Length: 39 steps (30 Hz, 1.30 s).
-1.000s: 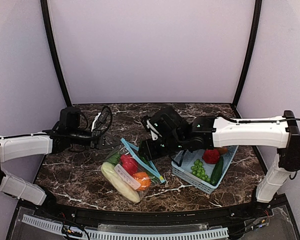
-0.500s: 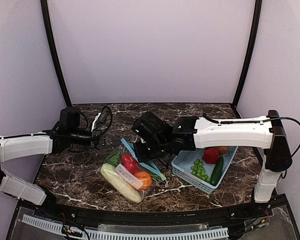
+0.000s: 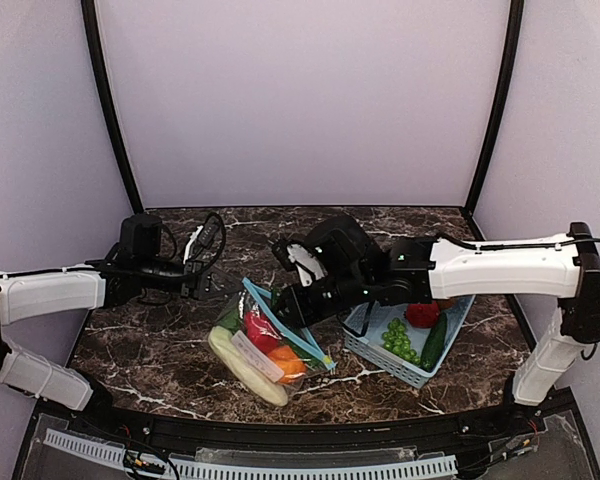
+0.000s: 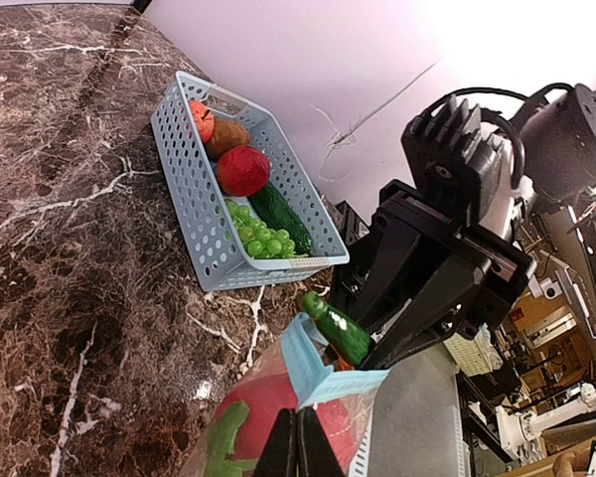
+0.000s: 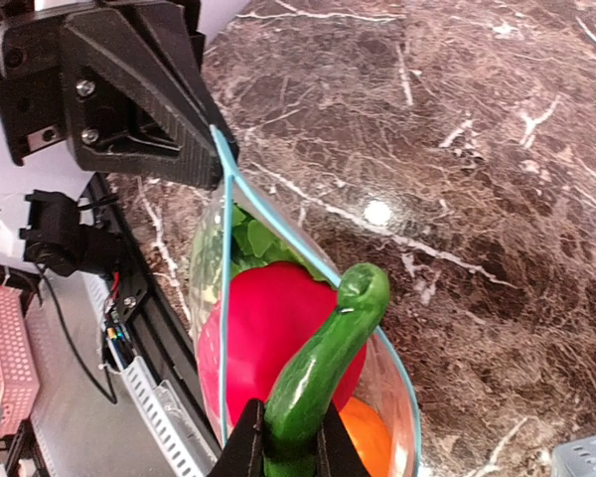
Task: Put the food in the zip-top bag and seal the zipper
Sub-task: Place the fake vegetable in the zipper food storage bag.
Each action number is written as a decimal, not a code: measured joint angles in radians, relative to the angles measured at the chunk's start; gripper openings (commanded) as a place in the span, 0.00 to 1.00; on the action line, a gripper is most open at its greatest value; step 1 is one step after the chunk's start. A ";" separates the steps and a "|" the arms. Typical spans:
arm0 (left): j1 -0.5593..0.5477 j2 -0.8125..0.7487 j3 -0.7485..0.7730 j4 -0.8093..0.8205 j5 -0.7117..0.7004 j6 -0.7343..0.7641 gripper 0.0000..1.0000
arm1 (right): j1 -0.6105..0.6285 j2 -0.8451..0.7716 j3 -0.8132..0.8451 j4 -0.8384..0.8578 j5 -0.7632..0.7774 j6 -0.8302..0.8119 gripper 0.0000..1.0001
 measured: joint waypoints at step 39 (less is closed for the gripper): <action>-0.006 -0.001 0.008 0.000 0.030 0.002 0.01 | -0.148 0.009 -0.222 0.435 -0.570 0.097 0.25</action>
